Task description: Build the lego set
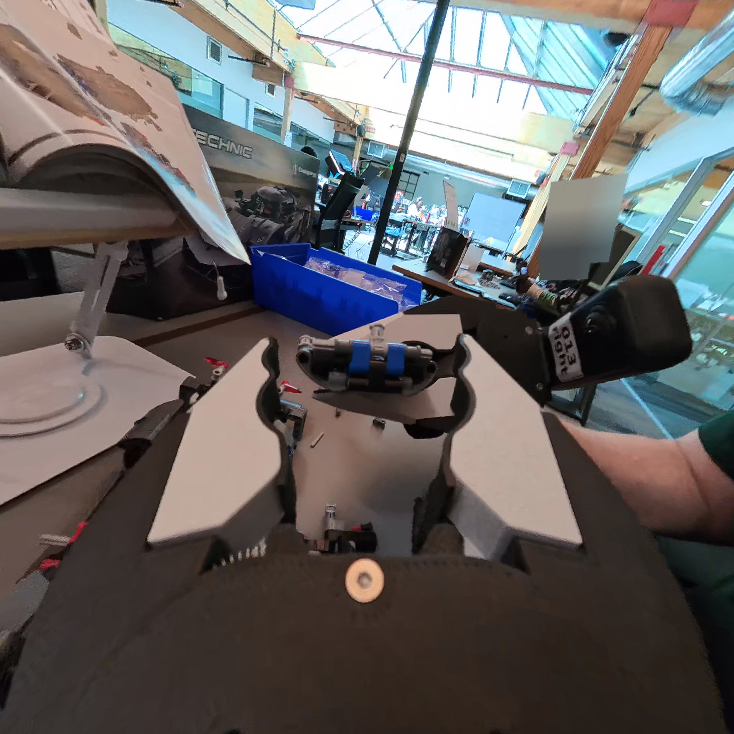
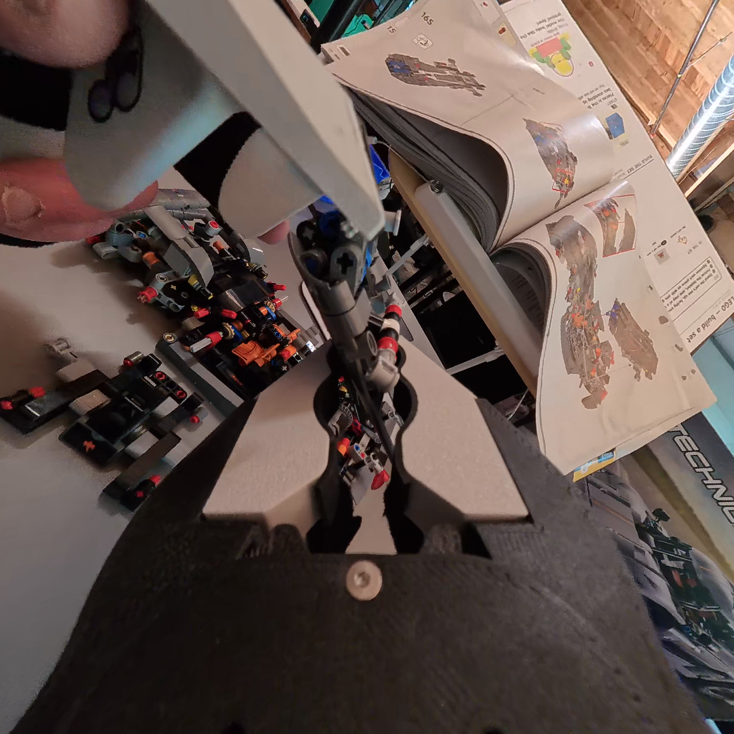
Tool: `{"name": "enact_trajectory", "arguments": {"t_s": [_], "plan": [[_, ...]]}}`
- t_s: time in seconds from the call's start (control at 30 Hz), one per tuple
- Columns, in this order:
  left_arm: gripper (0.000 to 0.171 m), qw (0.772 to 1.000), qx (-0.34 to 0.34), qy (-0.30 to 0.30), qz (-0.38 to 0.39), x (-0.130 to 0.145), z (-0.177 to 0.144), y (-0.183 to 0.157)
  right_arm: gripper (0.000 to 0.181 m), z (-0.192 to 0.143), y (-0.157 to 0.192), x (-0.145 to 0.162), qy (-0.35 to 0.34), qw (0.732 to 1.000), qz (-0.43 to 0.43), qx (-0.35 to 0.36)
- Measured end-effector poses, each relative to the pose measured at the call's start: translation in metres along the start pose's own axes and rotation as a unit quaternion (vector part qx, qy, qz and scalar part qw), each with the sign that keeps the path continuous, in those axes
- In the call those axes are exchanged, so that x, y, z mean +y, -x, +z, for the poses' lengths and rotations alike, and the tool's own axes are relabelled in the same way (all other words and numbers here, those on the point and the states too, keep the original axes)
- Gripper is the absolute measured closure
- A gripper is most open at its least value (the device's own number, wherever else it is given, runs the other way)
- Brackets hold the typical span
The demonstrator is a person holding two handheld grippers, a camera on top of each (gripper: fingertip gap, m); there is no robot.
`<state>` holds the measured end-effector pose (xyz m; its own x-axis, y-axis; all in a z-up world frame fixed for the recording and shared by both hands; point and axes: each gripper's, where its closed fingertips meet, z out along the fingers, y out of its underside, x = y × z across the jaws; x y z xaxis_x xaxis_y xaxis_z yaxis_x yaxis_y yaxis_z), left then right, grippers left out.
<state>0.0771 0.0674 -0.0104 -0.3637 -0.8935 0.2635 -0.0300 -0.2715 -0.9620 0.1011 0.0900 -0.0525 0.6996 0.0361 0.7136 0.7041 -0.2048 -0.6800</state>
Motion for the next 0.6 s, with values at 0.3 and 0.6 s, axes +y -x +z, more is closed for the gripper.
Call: {"name": "enact_trajectory", "arguments": {"t_s": [0.3,0.6], "plan": [[0.099,1.0,0.013,0.02,0.004,0.009,0.002,-0.0035,0.162,-0.0002,0.0054,-0.006,-0.005,1.0,-0.025,-0.003],[0.1,1.0,0.015,0.009,0.002,0.0064,0.0004,-0.0041,0.159,0.0001,0.0049,-0.0084,-0.015,1.0,0.0,-0.009]]}}
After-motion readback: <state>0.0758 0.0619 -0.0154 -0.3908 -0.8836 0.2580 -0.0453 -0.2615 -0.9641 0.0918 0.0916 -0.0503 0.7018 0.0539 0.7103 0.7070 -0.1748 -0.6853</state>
